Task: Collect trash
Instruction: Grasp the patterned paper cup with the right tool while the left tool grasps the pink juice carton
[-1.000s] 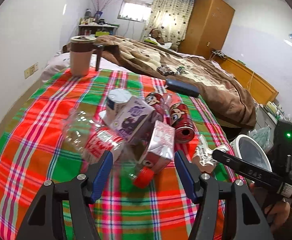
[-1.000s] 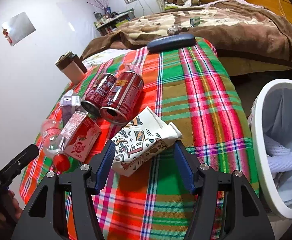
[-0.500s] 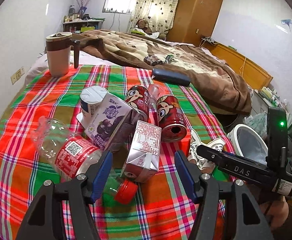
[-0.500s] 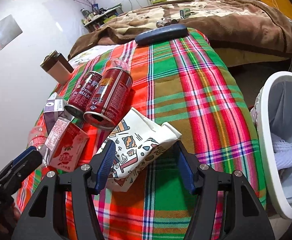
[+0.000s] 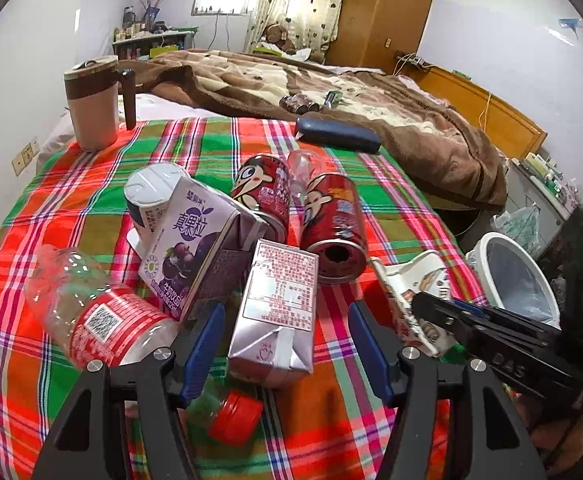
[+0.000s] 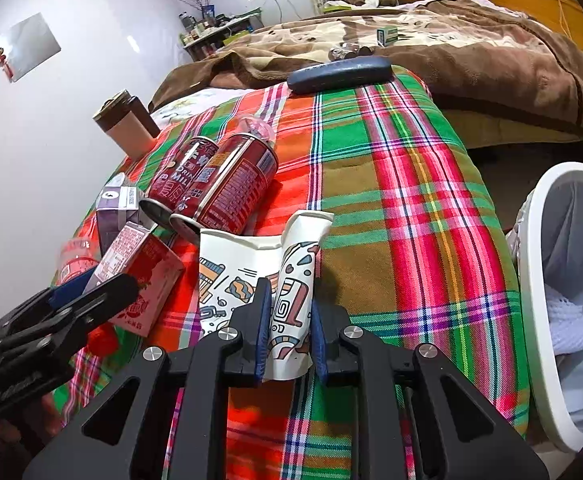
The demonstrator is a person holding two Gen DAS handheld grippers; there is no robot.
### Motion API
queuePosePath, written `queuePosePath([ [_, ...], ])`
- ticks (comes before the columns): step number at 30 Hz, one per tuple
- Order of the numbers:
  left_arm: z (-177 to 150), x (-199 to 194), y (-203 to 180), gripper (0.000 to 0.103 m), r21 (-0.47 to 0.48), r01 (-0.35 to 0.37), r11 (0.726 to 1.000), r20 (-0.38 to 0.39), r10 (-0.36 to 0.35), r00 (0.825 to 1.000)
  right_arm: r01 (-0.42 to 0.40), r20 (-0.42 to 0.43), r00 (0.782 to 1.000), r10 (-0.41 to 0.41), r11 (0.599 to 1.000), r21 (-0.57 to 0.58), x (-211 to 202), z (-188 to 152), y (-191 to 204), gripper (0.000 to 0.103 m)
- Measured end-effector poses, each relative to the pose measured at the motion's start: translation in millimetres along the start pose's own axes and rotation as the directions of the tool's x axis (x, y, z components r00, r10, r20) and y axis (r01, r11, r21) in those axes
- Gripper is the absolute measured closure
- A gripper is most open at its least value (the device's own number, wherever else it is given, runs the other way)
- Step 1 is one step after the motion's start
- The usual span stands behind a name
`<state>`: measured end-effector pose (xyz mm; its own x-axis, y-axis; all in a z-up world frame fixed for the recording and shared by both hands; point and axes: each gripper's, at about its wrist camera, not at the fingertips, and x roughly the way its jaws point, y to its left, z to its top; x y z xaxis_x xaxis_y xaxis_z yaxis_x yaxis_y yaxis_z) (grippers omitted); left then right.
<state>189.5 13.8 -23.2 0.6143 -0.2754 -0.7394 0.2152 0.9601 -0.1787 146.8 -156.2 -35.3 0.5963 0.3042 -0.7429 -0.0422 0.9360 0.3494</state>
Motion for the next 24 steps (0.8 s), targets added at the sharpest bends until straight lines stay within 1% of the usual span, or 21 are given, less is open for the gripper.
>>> queuePosePath([
  [2, 0.6, 2.1, -0.5, 0.039, 0.006, -0.015, 1.000, 0.004, 0.015, 1.000, 0.000, 0.003, 1.000, 0.000, 1.000, 0.002, -1.1, -0.5, -2.4, 0.084],
  [6, 4.8, 6.7, -0.8, 0.039, 0.008, -0.018, 1.000, 0.003, 0.018, 1.000, 0.002, 0.006, 1.000, -0.003, 1.000, 0.013, -1.9, -0.5, -6.0, 0.084],
  [10, 4.9, 12.3, -6.7, 0.039, 0.045, -0.041, 0.998, -0.003, 0.041, 0.999, 0.000, 0.007, 1.000, 0.000, 1.000, 0.014, -2.4, -0.9, -6.5, 0.084],
  [13, 4.6, 16.3, -8.9, 0.040, 0.053, -0.038, 0.998, -0.013, 0.038, 0.999, -0.002, 0.008, 1.000, 0.001, 1.000, 0.016, -3.0, -1.1, -7.9, 0.084],
  [15, 4.8, 19.7, -9.4, 0.044, 0.048, -0.031, 0.998, -0.026, 0.032, 0.999, -0.002, 0.009, 1.000, 0.002, 1.000, 0.018, -2.9, -1.0, -8.1, 0.084],
  [17, 4.3, 22.1, -10.2, 0.047, 0.053, -0.044, 0.998, -0.027, 0.046, 0.999, -0.003, 0.009, 1.000, 0.003, 1.000, 0.017, -3.0, -1.1, -8.3, 0.084],
  [20, 4.7, 23.7, -9.1, 0.051, 0.040, -0.033, 0.999, -0.031, 0.034, 0.999, -0.003, 0.012, 1.000, 0.002, 1.000, 0.017, -4.0, -1.3, -9.1, 0.084],
  [22, 4.5, 24.8, -8.4, 0.057, 0.036, -0.032, 0.999, -0.037, 0.033, 0.999, -0.003, 0.012, 1.000, 0.003, 1.000, 0.018, -4.1, -1.4, -9.4, 0.084],
  [24, 3.8, 25.5, -7.4, 0.059, 0.033, -0.036, 0.999, -0.038, 0.038, 0.999, -0.003, 0.013, 1.000, 0.003, 1.000, 0.018, -3.9, -1.3, -9.0, 0.084],
])
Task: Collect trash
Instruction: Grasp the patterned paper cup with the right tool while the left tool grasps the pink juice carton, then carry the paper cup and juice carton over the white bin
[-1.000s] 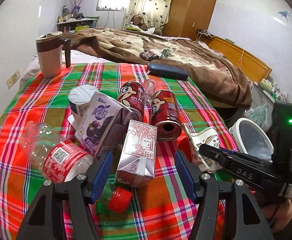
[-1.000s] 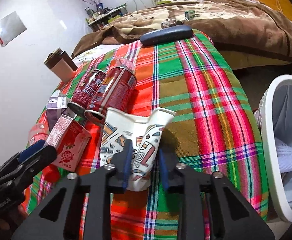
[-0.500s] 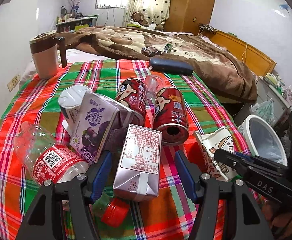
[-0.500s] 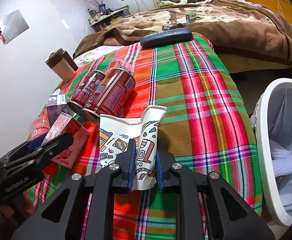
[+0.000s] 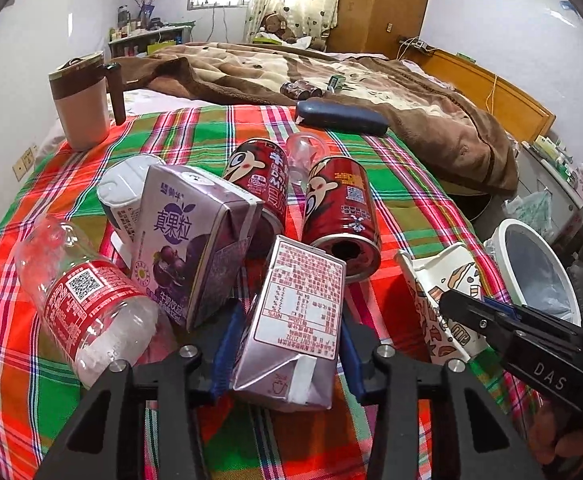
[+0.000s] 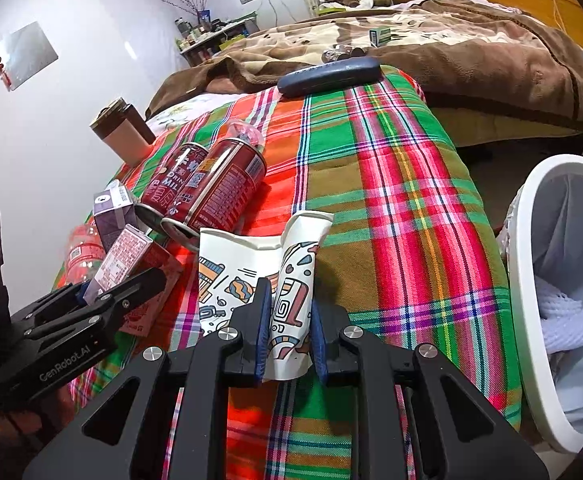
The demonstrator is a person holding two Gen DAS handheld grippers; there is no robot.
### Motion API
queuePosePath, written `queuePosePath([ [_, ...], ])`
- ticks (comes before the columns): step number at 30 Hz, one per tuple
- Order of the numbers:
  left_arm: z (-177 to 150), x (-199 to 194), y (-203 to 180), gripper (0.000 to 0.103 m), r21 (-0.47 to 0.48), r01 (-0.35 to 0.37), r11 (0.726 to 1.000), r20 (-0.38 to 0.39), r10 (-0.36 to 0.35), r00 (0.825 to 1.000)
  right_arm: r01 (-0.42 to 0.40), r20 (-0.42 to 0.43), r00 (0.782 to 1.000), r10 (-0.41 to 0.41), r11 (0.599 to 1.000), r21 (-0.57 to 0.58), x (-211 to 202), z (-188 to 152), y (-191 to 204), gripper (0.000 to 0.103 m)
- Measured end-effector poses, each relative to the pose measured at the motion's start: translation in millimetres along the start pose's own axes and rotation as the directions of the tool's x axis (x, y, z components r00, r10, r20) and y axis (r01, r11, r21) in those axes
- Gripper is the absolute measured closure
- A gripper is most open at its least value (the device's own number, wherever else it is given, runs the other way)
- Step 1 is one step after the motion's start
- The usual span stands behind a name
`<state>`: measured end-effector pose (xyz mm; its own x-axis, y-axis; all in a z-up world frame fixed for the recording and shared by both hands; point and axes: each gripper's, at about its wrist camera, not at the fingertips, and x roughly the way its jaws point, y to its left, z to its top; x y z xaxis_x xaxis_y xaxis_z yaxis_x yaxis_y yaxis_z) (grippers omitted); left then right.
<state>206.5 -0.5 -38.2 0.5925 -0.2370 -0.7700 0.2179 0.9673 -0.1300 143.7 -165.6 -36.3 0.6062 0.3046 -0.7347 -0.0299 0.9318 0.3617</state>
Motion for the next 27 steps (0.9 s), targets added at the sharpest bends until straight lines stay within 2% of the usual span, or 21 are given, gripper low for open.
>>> queuePosePath([
  [16, -3.2, -12.7, -12.2, 0.067, 0.015, -0.003, 1.000, 0.023, 0.003, 1.000, 0.011, 0.022, 1.000, -0.011, 1.000, -0.006, -6.5, -1.4, -0.9, 0.085],
  [27, -5.9, -27.7, -17.4, 0.067, 0.012, 0.013, 1.000, 0.048, -0.013, 0.999, 0.013, 0.048, 0.999, -0.012, 1.000, -0.016, -15.5, -3.9, -1.9, 0.086],
])
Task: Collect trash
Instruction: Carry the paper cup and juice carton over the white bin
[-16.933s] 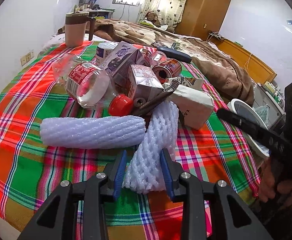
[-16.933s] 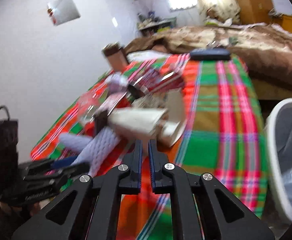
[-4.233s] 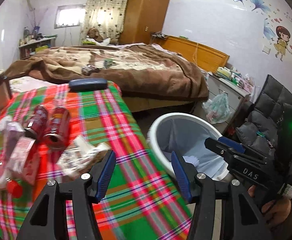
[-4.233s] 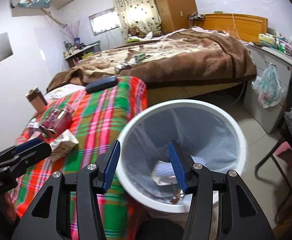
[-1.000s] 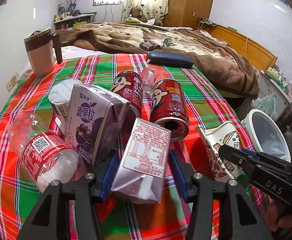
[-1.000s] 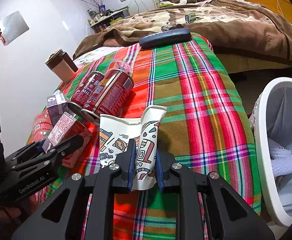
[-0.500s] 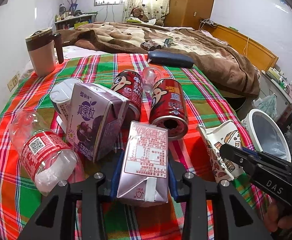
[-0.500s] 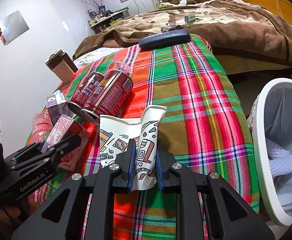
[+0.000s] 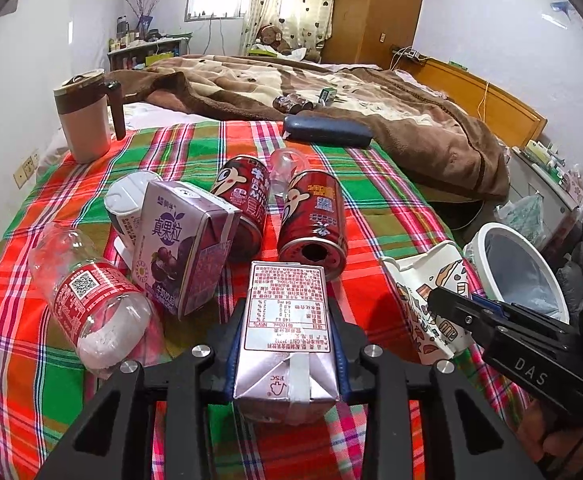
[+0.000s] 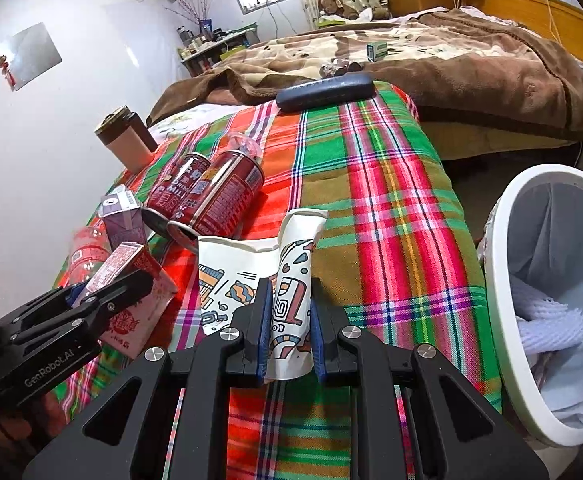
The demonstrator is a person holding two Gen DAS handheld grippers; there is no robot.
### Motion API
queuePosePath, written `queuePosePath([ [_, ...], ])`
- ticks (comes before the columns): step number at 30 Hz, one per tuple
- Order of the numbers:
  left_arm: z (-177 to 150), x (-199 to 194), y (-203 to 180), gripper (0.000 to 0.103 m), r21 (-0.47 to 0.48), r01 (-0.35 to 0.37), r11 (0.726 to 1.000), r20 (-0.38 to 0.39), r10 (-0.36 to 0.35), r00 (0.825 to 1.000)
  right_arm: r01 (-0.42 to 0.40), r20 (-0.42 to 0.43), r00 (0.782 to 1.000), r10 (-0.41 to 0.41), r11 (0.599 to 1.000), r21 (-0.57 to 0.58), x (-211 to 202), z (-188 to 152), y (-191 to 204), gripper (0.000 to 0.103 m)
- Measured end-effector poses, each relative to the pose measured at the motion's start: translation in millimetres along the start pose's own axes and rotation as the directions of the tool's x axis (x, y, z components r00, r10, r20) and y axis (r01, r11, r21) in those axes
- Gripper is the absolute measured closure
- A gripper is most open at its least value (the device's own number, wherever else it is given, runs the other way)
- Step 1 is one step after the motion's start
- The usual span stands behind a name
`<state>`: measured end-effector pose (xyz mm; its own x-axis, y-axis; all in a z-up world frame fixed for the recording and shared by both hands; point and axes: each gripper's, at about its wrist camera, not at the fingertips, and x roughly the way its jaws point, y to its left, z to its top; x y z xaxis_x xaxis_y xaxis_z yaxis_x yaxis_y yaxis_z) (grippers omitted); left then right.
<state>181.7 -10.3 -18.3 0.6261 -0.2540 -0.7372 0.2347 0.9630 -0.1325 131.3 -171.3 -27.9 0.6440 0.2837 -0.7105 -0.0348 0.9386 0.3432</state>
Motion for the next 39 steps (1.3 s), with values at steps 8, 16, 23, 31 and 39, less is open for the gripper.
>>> queuePosePath([
  [8, -1.2, -16.4, -14.4, 0.067, 0.018, 0.012, 1.000, 0.026, -0.012, 1.000, 0.003, 0.030, 1.000, -0.003, 1.000, 0.009, -12.3, -0.1, -3.8, 0.086],
  [16, 2.2, -33.8, -38.3, 0.067, 0.053, 0.037, 0.998, 0.067, -0.041, 0.997, 0.025, 0.077, 0.997, -0.026, 1.000, 0.018, -36.3, -0.6, -17.7, 0.085],
  [23, 5.8, -46.7, -67.7, 0.067, 0.096, 0.063, 0.993, 0.095, -0.072, 0.993, 0.043, 0.121, 0.991, -0.049, 0.998, 0.047, -58.8, -1.2, -36.3, 0.085],
  [31, 8.6, -52.7, -105.9, 0.067, 0.157, 0.103, 0.982, 0.105, -0.121, 0.987, 0.068, 0.171, 0.982, -0.082, 0.994, 0.087, -84.3, -2.7, -60.0, 0.085],
  [39, 10.5, -46.2, -153.9, 0.067, 0.221, 0.173, 0.960, 0.087, -0.196, 0.977, 0.122, 0.201, 0.968, -0.149, 0.982, 0.141, -107.5, -6.0, -94.1, 0.085],
])
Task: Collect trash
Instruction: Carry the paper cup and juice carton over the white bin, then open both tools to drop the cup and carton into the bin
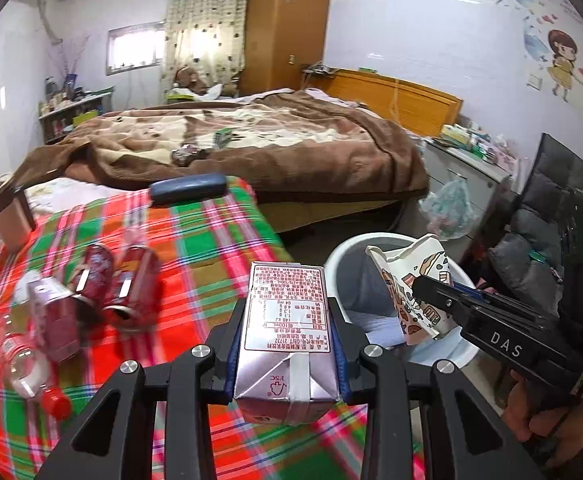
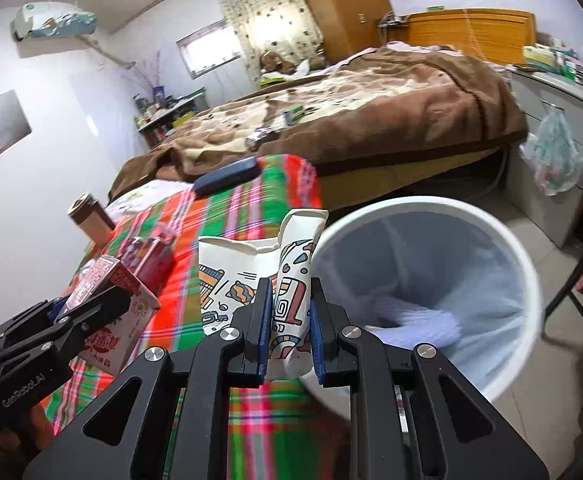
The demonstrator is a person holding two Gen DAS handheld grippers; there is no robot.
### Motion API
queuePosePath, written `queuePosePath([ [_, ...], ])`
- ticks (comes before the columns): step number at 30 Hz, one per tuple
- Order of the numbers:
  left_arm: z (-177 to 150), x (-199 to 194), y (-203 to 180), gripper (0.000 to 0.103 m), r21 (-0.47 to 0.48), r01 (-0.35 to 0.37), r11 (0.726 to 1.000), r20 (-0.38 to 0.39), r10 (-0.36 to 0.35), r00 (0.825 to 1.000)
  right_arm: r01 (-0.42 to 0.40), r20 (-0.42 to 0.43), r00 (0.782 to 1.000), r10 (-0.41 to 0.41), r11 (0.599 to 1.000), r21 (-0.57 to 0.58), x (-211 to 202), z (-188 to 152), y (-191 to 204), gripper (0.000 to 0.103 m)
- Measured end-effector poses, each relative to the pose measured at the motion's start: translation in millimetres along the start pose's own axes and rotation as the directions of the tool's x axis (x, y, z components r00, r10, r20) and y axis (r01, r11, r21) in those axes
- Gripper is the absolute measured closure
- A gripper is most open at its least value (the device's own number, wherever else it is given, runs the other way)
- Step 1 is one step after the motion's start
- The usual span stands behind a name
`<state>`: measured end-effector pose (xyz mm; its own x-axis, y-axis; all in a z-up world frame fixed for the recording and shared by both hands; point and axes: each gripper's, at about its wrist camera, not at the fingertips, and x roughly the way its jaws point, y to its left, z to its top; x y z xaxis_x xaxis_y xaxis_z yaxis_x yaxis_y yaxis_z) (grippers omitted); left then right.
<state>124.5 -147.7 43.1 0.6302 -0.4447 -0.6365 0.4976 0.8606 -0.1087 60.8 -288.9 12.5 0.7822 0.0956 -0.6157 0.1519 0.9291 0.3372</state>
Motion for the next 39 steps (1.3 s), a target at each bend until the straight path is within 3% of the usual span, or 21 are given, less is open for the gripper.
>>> queuePosePath([
  [9, 9.1, 29.7, -46.3, 0.067, 0.037, 0.100, 0.994, -0.035, -0.098, 0.995, 0.106, 0.021, 0.994, -0.107, 0.994, 0.037, -5.5, 2.8, -31.0, 0.085],
  [15, 7.4, 57.0, -68.8, 0.067, 0.043, 0.148, 0.988, -0.074, -0.144, 0.987, 0.168, -0.015, 0.986, -0.168, 0.985, 0.045, 5.6, 2.5, -50.2, 0.085],
  [21, 7.5, 79.8, -80.8, 0.067, 0.051, 0.161, 0.986, -0.102, -0.155, 0.983, 0.206, -0.057, 0.978, -0.203, 0.977, 0.059, 12.7, -1.2, -70.9, 0.085],
  [30, 9.3, 97.4, -86.0, 0.067, 0.048, 0.156, 0.987, -0.114, -0.150, 0.982, 0.219, -0.126, 0.968, -0.219, 0.976, -0.014, 23.7, -2.1, -80.4, 0.085],
  [32, 8.9, 98.5, -86.5, 0.067, 0.046, 0.157, 0.987, -0.116, -0.151, 0.982, 0.246, -0.124, 0.961, -0.249, 0.968, -0.042, 24.7, -3.3, -79.4, 0.081],
  [34, 8.1, 98.9, -86.0, 0.063, 0.047, 0.157, 0.986, -0.120, -0.151, 0.981, 0.263, -0.122, 0.956, -0.268, 0.963, -0.055, 24.2, -4.4, -80.0, 0.059],
  [36, 7.4, 97.8, -85.6, 0.061, 0.047, 0.156, 0.987, -0.119, -0.149, 0.982, 0.245, -0.127, 0.960, -0.250, 0.968, -0.050, 23.1, -4.9, -80.8, 0.048],
  [39, 6.9, 94.3, -84.3, 0.061, 0.046, 0.155, 0.987, -0.115, -0.149, 0.982, 0.243, -0.118, 0.962, -0.246, 0.969, -0.043, 21.2, -4.3, -80.7, 0.048],
])
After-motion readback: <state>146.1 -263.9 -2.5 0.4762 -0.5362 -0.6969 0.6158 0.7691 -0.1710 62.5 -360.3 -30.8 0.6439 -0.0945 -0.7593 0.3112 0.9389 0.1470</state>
